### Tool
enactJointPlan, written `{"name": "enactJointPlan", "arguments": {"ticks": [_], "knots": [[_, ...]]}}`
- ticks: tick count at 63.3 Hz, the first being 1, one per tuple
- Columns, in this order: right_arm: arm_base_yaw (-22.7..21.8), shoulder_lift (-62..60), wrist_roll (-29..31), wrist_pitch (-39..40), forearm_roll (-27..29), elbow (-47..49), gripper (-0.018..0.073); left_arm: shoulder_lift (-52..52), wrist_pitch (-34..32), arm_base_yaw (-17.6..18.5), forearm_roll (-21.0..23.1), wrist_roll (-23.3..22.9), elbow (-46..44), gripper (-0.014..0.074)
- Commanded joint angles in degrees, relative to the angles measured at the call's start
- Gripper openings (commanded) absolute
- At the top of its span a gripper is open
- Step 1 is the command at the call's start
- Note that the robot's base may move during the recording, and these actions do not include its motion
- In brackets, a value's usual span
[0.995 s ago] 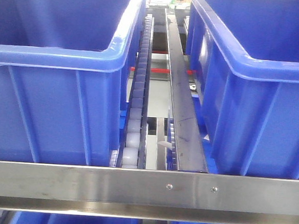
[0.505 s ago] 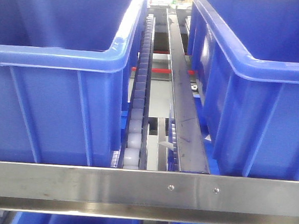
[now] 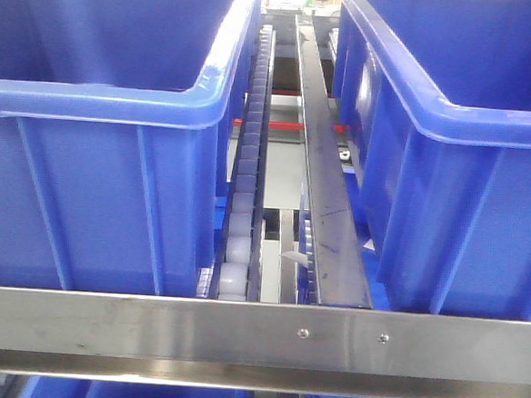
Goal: Pick and sort blue part to right shelf
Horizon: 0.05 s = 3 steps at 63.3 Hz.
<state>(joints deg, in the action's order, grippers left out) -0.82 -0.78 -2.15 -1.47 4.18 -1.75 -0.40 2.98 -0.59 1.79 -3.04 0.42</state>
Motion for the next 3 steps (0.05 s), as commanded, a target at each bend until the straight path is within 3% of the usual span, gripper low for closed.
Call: {"name": "enactJointPlan", "arguments": {"ticks": [1,3], "knots": [[-0.28,-1.07,0.41,5.49,-0.13,1.22,0.0034,-1.08,-5.16,-0.09,0.59,-0.21,1.39,0.0125],[-0.28,-1.07,0.41,5.49,-0.13,1.22,0.0034,-1.08,-5.16,-0.09,0.59,-0.21,1.39,0.0125]]}}
